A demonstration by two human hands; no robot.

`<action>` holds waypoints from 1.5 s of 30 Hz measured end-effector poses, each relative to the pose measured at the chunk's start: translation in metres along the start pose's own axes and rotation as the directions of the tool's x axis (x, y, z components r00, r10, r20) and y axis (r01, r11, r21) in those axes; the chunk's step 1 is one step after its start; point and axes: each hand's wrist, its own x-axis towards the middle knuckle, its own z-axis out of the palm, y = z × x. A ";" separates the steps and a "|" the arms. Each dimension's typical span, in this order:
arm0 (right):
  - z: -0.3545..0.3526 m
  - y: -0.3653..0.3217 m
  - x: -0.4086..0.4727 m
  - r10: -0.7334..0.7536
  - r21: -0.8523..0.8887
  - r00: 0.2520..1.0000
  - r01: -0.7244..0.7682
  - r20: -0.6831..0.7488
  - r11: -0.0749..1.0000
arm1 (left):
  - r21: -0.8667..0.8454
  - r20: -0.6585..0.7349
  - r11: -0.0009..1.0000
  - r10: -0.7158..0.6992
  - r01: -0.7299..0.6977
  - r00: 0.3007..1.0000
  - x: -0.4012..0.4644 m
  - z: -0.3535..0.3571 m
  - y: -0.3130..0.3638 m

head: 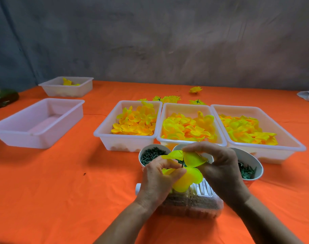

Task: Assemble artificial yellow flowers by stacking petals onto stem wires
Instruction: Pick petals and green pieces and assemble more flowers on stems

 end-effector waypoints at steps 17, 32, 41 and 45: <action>0.000 -0.002 -0.001 -0.294 -0.304 0.955 0.293 0.044 0.906 | -0.097 0.086 0.995 0.037 -0.029 0.996 0.000 -0.003 -0.002; -0.001 0.010 -0.007 -0.215 -0.257 0.970 0.236 0.110 0.937 | -0.239 0.200 0.970 -0.002 0.050 0.980 -0.003 -0.021 -0.004; -0.001 0.009 -0.008 -0.260 -0.290 0.959 0.283 0.116 0.914 | -0.348 0.113 0.937 0.008 0.031 0.994 0.005 -0.032 0.009; -0.002 0.012 -0.010 -0.252 -0.299 0.959 0.281 0.132 0.912 | -0.325 0.076 0.945 0.052 -0.025 0.996 0.009 -0.033 0.013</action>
